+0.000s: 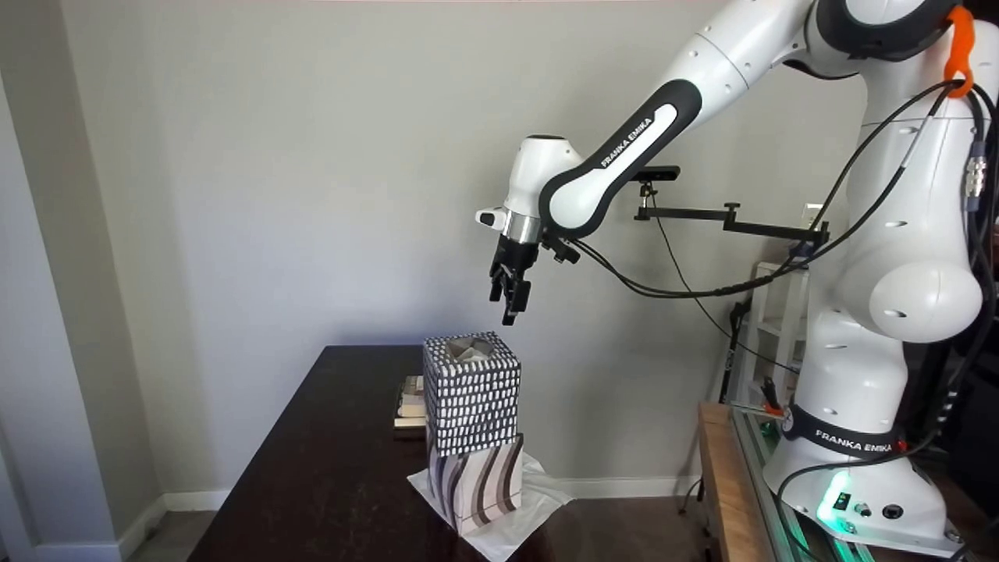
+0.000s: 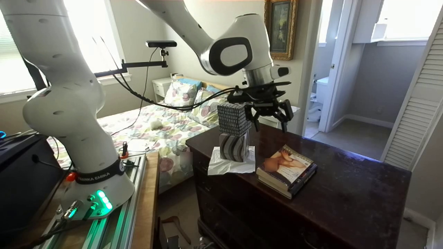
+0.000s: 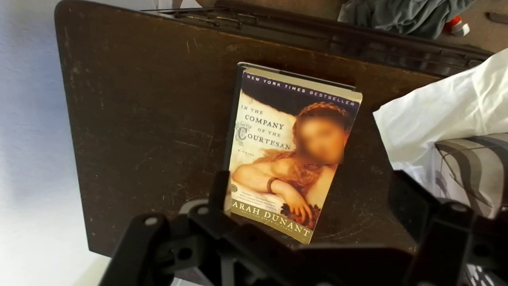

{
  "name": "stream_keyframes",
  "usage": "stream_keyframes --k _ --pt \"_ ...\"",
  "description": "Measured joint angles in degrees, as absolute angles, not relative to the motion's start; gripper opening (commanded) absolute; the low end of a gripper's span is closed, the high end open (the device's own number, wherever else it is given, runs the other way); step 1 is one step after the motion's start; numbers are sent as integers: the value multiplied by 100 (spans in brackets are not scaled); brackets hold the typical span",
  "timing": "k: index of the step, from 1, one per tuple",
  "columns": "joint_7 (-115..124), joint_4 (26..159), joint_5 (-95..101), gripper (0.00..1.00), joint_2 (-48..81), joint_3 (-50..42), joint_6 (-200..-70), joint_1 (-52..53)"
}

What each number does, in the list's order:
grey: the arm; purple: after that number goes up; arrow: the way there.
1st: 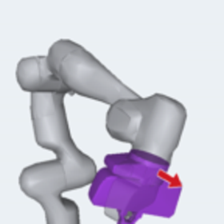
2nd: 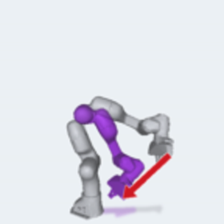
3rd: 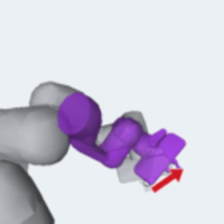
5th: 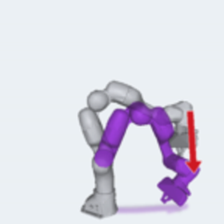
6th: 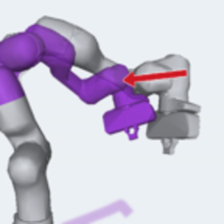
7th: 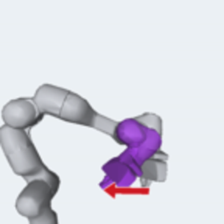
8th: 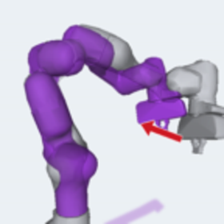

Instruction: Put the white book on top of the tissue box.

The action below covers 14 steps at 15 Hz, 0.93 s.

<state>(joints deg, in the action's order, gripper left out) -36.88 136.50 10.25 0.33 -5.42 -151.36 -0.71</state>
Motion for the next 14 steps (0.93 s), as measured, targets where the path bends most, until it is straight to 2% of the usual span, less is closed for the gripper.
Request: stream_keyframes --k 14 --pt "-3860 14085 1310 100 1299 -173 -17180 -164"
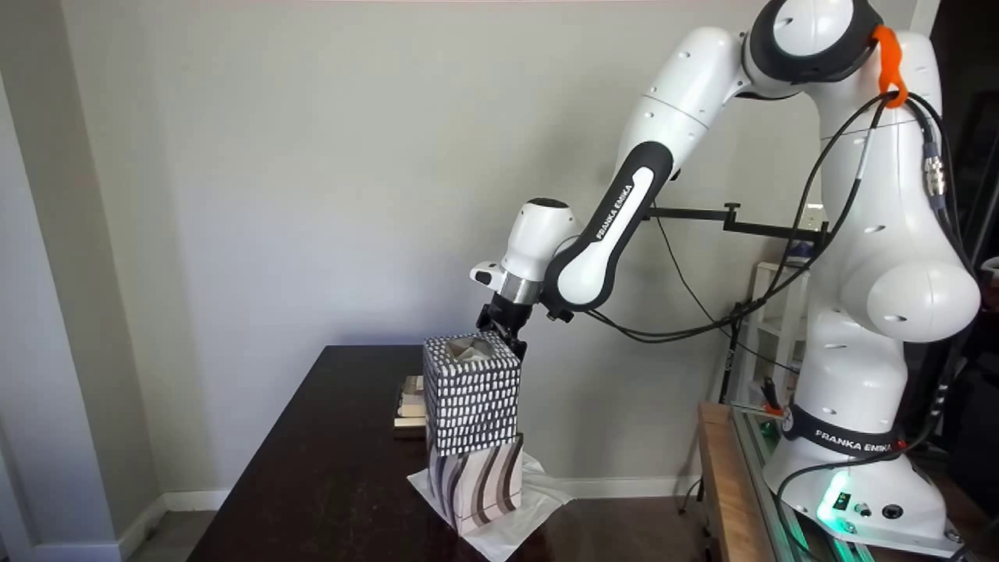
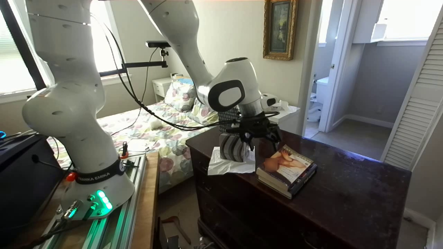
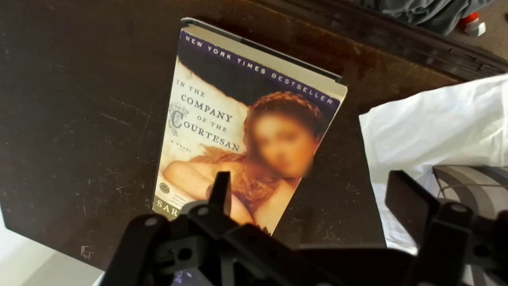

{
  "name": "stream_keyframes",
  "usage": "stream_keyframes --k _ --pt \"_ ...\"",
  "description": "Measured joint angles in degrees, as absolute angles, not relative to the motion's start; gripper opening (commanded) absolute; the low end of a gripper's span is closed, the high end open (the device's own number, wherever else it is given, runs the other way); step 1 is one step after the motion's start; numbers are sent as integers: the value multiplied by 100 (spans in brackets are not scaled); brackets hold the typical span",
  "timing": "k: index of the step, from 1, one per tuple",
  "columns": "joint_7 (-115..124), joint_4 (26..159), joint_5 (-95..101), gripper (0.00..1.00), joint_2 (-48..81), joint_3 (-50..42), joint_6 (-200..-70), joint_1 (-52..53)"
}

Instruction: Put the white book on top of the tissue box.

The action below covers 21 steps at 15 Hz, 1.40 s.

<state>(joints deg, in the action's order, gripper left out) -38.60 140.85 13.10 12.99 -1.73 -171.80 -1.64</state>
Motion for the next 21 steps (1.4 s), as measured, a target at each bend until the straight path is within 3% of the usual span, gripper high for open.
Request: stream_keyframes --k 8,21 --pt "-3646 14022 1917 100 1832 -478 -17412 -105" --pt "-2424 13716 2467 100 2317 -1688 -17440 1120"
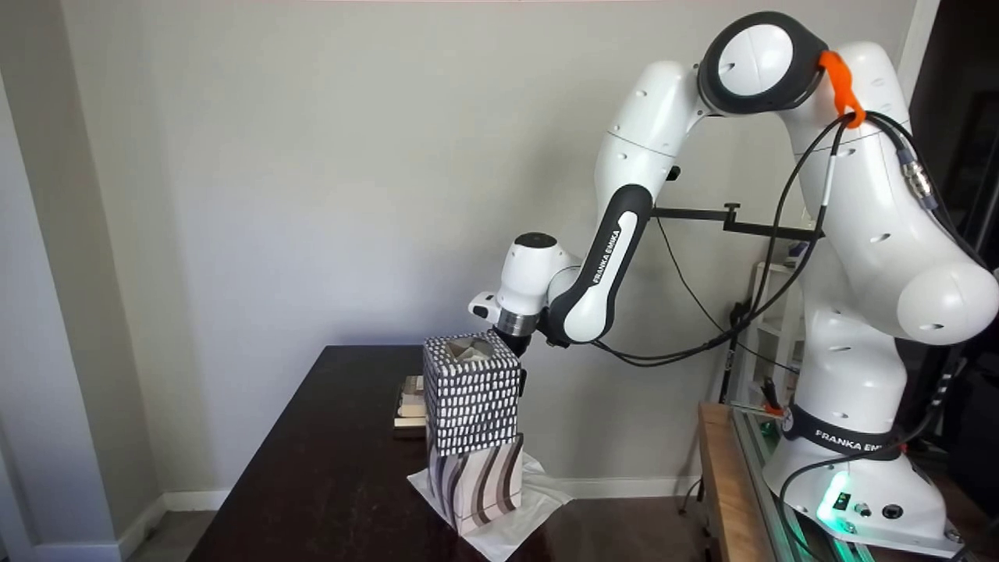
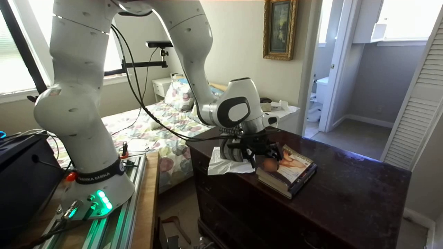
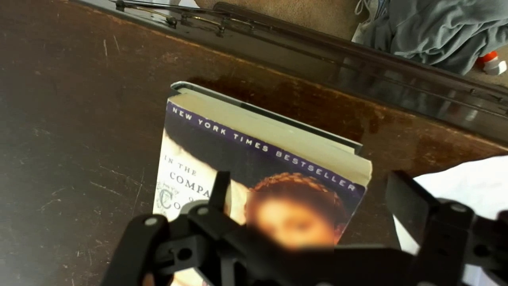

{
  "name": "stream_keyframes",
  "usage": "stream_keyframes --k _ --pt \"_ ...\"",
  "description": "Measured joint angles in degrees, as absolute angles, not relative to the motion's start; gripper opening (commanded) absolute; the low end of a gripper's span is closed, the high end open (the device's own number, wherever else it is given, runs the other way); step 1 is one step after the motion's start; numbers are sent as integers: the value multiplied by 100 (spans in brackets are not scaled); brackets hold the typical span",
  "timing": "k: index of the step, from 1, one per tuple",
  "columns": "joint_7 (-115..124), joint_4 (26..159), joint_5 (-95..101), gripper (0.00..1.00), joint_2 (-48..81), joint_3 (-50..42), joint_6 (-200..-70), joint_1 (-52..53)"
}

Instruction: Put the white book on top of the tissue box.

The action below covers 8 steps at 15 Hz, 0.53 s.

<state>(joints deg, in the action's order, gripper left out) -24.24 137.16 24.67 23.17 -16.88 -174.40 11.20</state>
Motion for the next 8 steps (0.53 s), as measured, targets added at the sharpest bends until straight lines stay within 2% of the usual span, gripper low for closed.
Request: stream_keyframes --k 8 --pt "-2358 13700 2467 100 2377 -2192 -17612 1578"
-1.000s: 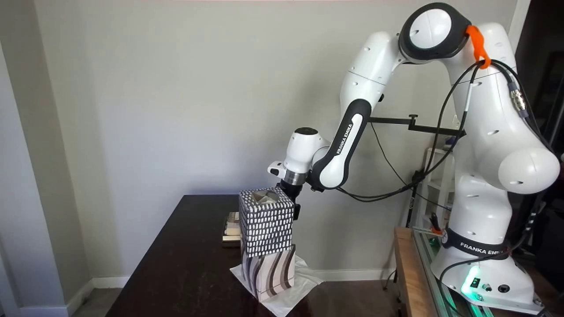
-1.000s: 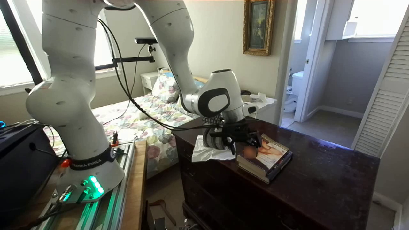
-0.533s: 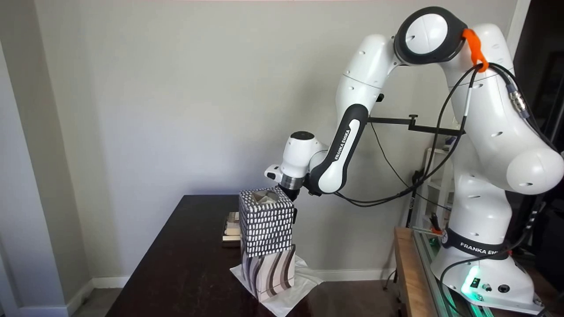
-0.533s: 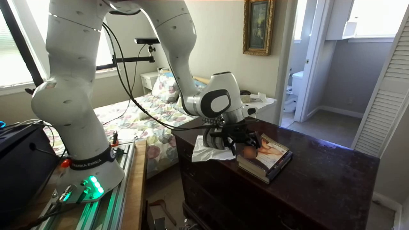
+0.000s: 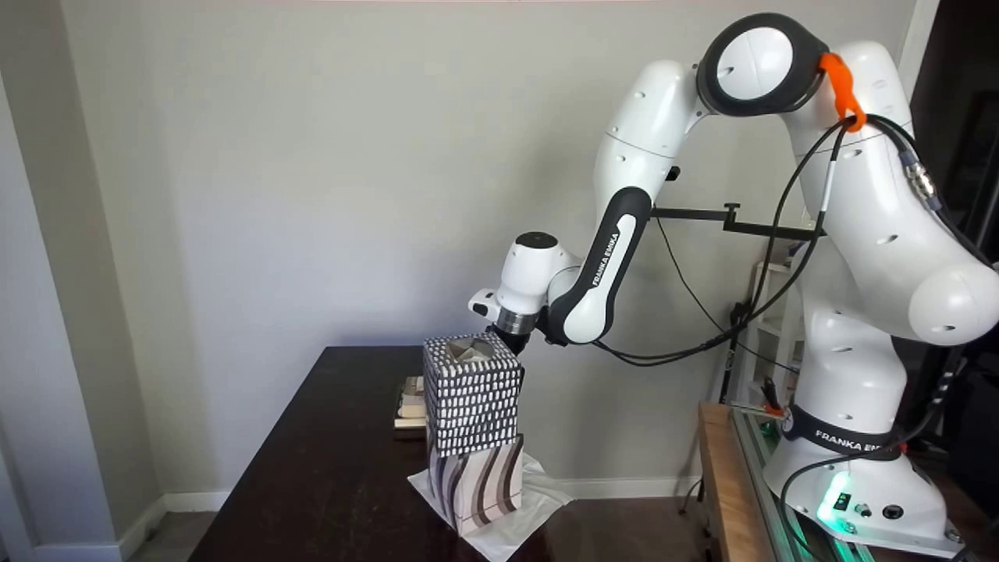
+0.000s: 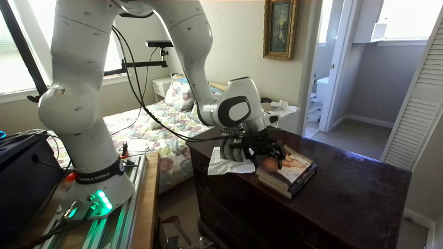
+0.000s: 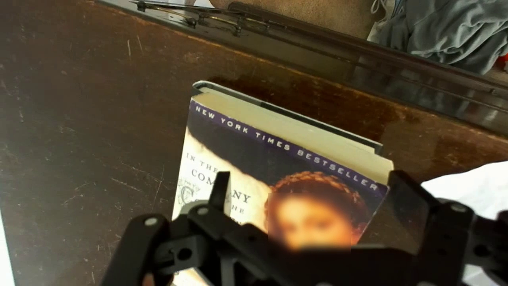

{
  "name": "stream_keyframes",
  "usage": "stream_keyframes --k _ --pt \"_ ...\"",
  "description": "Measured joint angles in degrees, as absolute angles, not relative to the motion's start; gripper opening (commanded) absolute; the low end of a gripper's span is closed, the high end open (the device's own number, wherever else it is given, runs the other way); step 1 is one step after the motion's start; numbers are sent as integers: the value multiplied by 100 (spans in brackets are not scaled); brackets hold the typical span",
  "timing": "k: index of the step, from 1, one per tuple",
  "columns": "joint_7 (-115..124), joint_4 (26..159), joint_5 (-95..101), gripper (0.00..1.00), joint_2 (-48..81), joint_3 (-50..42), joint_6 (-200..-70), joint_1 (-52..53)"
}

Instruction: Put the white book on top of the tissue box.

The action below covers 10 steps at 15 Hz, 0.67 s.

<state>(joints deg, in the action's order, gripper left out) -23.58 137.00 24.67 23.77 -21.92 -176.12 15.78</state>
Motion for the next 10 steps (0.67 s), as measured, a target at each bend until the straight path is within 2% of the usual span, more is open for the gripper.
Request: stream_keyframes --k 10 --pt "-2188 13699 2466 100 2471 -2876 -17945 2169"
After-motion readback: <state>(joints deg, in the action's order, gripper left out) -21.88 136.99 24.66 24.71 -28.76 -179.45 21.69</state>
